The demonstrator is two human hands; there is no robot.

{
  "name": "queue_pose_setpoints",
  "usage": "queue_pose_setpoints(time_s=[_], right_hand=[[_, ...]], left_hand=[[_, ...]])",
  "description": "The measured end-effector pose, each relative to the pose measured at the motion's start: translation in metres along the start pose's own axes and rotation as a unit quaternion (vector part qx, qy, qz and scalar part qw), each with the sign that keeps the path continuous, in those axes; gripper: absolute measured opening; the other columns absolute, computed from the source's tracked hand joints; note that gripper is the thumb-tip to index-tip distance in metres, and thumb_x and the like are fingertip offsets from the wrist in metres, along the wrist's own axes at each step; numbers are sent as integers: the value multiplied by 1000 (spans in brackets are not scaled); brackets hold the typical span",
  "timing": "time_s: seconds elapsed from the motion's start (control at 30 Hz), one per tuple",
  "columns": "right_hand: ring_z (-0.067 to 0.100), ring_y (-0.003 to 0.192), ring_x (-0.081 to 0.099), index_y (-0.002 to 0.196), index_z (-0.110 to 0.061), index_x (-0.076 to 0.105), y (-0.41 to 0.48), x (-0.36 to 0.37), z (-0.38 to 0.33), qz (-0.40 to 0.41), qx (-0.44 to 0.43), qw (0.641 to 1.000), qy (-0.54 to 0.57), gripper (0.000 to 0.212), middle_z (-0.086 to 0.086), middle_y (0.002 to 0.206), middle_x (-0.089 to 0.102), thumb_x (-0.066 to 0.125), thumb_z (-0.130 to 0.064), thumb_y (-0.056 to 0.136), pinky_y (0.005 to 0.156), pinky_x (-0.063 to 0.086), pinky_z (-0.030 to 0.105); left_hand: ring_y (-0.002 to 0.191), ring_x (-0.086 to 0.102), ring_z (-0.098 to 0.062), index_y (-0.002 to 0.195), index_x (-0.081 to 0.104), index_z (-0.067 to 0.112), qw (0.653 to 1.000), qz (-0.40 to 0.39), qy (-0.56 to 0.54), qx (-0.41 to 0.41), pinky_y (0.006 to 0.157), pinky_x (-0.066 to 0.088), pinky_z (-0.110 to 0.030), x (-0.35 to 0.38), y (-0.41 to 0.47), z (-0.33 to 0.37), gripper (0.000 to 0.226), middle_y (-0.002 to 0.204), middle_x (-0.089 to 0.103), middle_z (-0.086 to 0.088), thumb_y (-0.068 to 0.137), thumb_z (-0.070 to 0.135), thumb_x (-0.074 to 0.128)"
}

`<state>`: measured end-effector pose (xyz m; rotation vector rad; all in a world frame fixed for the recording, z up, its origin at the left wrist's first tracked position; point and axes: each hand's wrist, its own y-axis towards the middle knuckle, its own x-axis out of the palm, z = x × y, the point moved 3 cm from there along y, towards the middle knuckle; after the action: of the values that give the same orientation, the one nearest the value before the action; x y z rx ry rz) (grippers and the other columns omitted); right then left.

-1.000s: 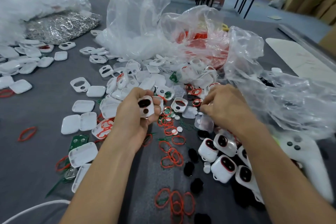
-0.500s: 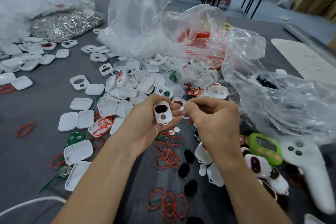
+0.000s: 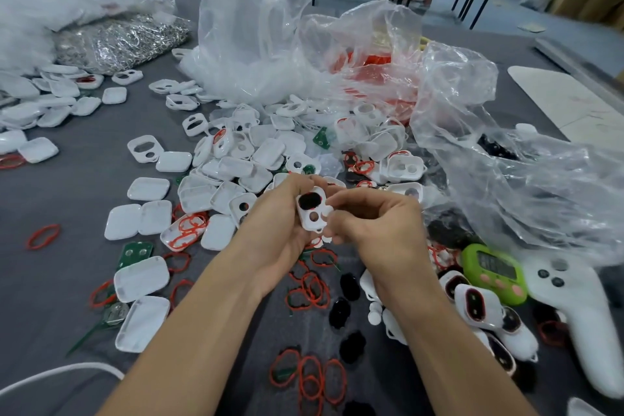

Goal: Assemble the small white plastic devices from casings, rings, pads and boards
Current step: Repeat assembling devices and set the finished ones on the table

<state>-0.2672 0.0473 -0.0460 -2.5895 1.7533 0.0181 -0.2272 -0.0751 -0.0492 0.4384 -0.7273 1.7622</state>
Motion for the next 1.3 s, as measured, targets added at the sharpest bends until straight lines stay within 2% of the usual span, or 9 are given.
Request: queue_pose_setpoints(time_s=[0.17,0.33,0.5,0.63,0.73,0.8,0.97,1.1,1.3], right_hand=[[15,74,75,79,-26,84,2,-4,-4,21,-12,998,-57,28,-5,88,81,76,1,81,75,60,36],[1,82,75,81,-35,83,-1,-5,-11,25,-56,987,-149,23,-19,82,78,79,-12,79,76,60,20],[5,88,76,76,-32,83,-2,-5,-7,30,-1,992,-119,16,-15,89,79,79,-18,70,86,61,38],[4,81,76,76,-37,81,-1,-5,-6,58,17,989,-132,14,-17,83,78,76,-30,65,83,62,39],[6,69,74,75,-41,79,-3,-2,-6,88,21,987,-130,14,-13,70,76,75,-34,64,75,63,39],[6,63,71,74,-42,79,-5,3,-6,98,19,987,-127,13,-11,65,74,74,-35,64,69,61,37],[8,67,71,72,-40,78,-7,14,-5,110,30,988,-101,11,-11,66,74,76,-31,66,69,58,34],[1,57,65,71,-37,77,-9,18,-5,150,17,980,-127,10,-15,60,71,79,-27,72,59,47,21],[3,61,65,64,-29,74,-13,20,-9,182,-12,965,-189,13,-18,58,68,77,-27,77,62,48,23]], left_hand=[[69,65,-19,88,62,6,1000,0,5,2,65,57,-34,-1,1,-2,21,86,69,-9,88,2,41],[70,66,-19,89,64,5,1000,17,-1,-5,65,60,-31,1,1,-4,21,86,69,-9,94,4,43],[83,61,-25,85,62,6,999,3,-24,-23,78,52,-35,6,0,-3,21,98,68,-14,93,8,43],[94,61,-29,86,62,4,999,-12,-29,-22,82,55,-36,7,-2,-3,21,105,66,-18,93,8,43],[95,68,-29,70,71,7,999,-10,-44,1,87,58,-37,9,-4,-2,33,101,70,-18,89,8,44],[92,72,-29,78,64,7,997,6,-66,27,90,58,-40,12,-4,-2,25,103,71,-18,87,5,42],[99,71,-27,84,56,14,990,52,-78,106,75,59,-35,14,-6,-7,21,104,74,-11,90,6,37],[103,68,-29,80,56,16,984,65,-107,129,87,57,-41,16,-6,-10,23,106,74,-10,90,8,37],[101,69,-29,77,59,18,979,55,-140,138,94,54,-45,16,-7,-16,12,105,74,-10,78,13,47]])
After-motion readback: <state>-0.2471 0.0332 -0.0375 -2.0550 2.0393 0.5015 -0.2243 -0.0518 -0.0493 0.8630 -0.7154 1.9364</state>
